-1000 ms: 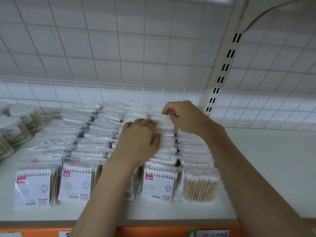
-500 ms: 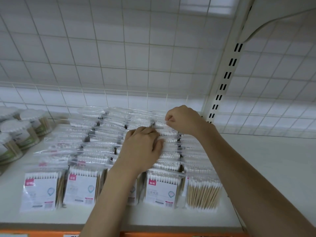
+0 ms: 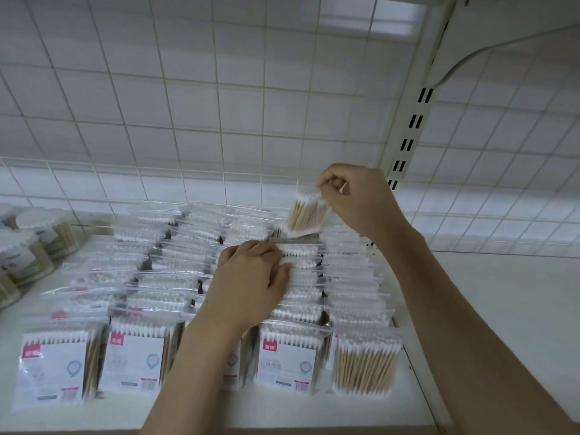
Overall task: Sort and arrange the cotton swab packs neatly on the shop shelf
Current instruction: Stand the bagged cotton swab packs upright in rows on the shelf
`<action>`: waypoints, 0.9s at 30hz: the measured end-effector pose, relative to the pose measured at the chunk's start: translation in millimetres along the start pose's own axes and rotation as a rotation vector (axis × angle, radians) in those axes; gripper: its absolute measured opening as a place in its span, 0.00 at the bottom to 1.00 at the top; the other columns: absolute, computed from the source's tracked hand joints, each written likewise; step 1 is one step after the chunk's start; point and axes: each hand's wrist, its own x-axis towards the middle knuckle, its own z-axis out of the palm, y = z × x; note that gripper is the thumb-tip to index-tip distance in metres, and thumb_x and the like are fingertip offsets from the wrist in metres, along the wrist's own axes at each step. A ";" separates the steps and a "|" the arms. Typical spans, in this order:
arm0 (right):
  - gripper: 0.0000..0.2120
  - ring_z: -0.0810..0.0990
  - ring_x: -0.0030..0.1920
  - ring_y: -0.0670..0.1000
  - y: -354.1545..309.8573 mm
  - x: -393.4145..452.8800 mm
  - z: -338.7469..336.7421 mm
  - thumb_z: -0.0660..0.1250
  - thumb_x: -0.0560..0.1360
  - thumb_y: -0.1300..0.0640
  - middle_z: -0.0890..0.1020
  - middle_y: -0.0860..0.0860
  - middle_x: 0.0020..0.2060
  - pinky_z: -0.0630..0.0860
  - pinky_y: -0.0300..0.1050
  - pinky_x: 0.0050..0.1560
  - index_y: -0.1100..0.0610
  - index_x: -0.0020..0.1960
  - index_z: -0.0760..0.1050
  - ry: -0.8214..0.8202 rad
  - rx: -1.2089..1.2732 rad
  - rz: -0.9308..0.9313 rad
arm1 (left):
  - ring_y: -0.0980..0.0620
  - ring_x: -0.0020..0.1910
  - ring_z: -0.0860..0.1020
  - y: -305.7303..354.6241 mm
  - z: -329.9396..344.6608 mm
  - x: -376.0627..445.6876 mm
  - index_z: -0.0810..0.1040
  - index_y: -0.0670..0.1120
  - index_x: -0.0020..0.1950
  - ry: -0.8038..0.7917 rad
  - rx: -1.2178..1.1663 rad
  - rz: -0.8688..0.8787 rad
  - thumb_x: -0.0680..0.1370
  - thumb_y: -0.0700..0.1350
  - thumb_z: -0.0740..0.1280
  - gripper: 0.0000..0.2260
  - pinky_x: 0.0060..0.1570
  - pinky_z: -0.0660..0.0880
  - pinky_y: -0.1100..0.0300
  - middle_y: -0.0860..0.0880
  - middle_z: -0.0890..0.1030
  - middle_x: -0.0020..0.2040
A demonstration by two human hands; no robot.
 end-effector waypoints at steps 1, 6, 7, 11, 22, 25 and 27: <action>0.08 0.72 0.25 0.45 0.6 -0.6 -2.9 0.63 0.73 0.64 0.75 0.41 0.25 0.66 0.29 0.28 0.57 0.41 0.80 0.020 0.033 0.001 | 0.55 0.64 0.69 0.0 0.0 -0.2 0.77 0.50 0.60 -0.003 0.001 0.000 0.80 0.53 0.55 0.16 0.61 0.58 0.59 0.57 0.75 0.62; 0.09 0.69 0.24 0.46 3.6 -4.6 -10.3 0.62 0.72 0.65 0.78 0.56 0.26 0.65 0.29 0.26 0.62 0.36 0.79 0.075 0.093 0.011 | 0.56 0.64 0.68 -0.5 0.2 -0.6 0.77 0.50 0.61 0.000 -0.005 0.000 0.80 0.52 0.56 0.15 0.61 0.57 0.60 0.57 0.74 0.63; 0.09 0.72 0.25 0.47 4.1 -5.0 -10.6 0.63 0.72 0.64 0.79 0.55 0.27 0.67 0.29 0.27 0.62 0.36 0.79 0.074 0.087 0.000 | 0.56 0.64 0.68 -0.5 0.1 -0.7 0.77 0.50 0.60 0.002 -0.005 0.002 0.80 0.52 0.57 0.15 0.61 0.57 0.60 0.57 0.74 0.63; 0.05 0.77 0.33 0.41 7.4 -3.5 -8.8 0.67 0.72 0.64 0.82 0.48 0.34 0.72 0.25 0.39 0.58 0.42 0.82 0.029 0.014 -0.038 | 0.56 0.64 0.68 -0.4 -0.1 -0.6 0.77 0.49 0.60 0.005 -0.011 0.001 0.80 0.52 0.55 0.16 0.61 0.57 0.60 0.57 0.74 0.63; 0.06 0.81 0.38 0.49 15.3 1.2 12.8 0.64 0.73 0.65 0.82 0.50 0.36 0.78 0.47 0.43 0.58 0.48 0.75 -0.082 -0.123 -0.135 | 0.57 0.65 0.67 -0.5 1.5 -0.1 0.76 0.50 0.61 0.001 0.003 0.001 0.80 0.53 0.55 0.16 0.62 0.55 0.61 0.58 0.74 0.63; 0.07 0.81 0.42 0.49 17.5 0.4 23.4 0.64 0.74 0.63 0.83 0.48 0.38 0.78 0.49 0.46 0.55 0.50 0.75 -0.181 -0.130 -0.107 | 0.58 0.65 0.66 -0.6 1.2 0.2 0.75 0.51 0.63 -0.015 0.018 -0.001 0.80 0.53 0.54 0.16 0.62 0.54 0.61 0.58 0.73 0.64; 0.07 0.80 0.44 0.48 19.0 -0.5 30.1 0.63 0.74 0.62 0.83 0.47 0.40 0.78 0.49 0.48 0.53 0.49 0.76 -0.252 -0.140 -0.081 | 0.58 0.66 0.65 -0.4 0.4 0.9 0.74 0.51 0.63 -0.029 0.029 0.001 0.80 0.54 0.53 0.17 0.62 0.54 0.60 0.58 0.72 0.65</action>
